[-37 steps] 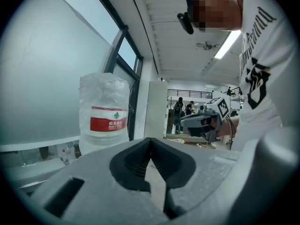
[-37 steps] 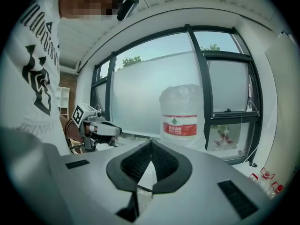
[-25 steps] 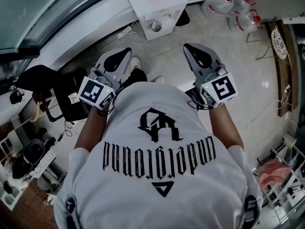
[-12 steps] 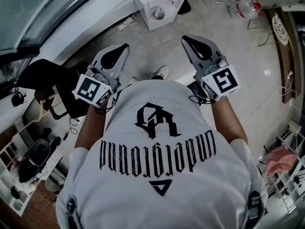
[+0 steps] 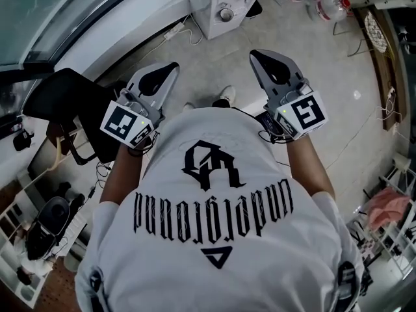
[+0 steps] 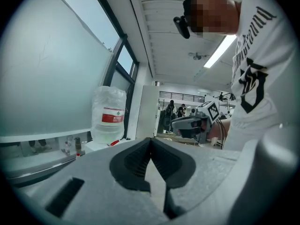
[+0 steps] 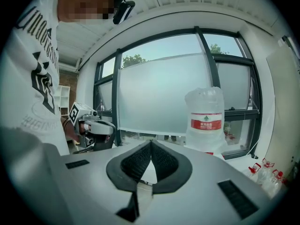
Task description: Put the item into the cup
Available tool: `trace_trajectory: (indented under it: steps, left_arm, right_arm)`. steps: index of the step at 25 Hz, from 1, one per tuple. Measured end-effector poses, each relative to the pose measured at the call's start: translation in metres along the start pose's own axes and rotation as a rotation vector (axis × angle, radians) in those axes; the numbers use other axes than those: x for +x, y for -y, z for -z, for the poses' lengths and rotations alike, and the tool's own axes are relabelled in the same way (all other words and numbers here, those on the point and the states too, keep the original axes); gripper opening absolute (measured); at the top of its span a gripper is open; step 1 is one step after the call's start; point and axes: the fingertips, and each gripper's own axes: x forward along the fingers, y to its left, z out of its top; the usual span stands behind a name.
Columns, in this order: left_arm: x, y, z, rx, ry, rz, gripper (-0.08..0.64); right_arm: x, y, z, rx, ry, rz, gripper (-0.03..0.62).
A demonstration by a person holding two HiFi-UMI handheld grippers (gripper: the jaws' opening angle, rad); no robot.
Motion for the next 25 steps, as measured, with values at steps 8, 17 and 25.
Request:
trace_trajectory:
  steps: [8, 17, 25]
  left_arm:
    - [-0.071, -0.001, 0.018, -0.033, 0.017, -0.004, 0.015]
    - [-0.078, 0.045, 0.028, -0.015, 0.029, 0.117, 0.015]
    - [-0.061, 0.101, 0.010, 0.003, 0.063, 0.073, 0.015]
  right_arm:
    - [-0.002, -0.070, 0.006, 0.025, -0.024, 0.037, 0.015]
    - [-0.033, -0.109, 0.016, 0.022, -0.045, 0.053, 0.015]
    - [-0.090, -0.107, 0.025, -0.007, -0.018, 0.012, 0.015]
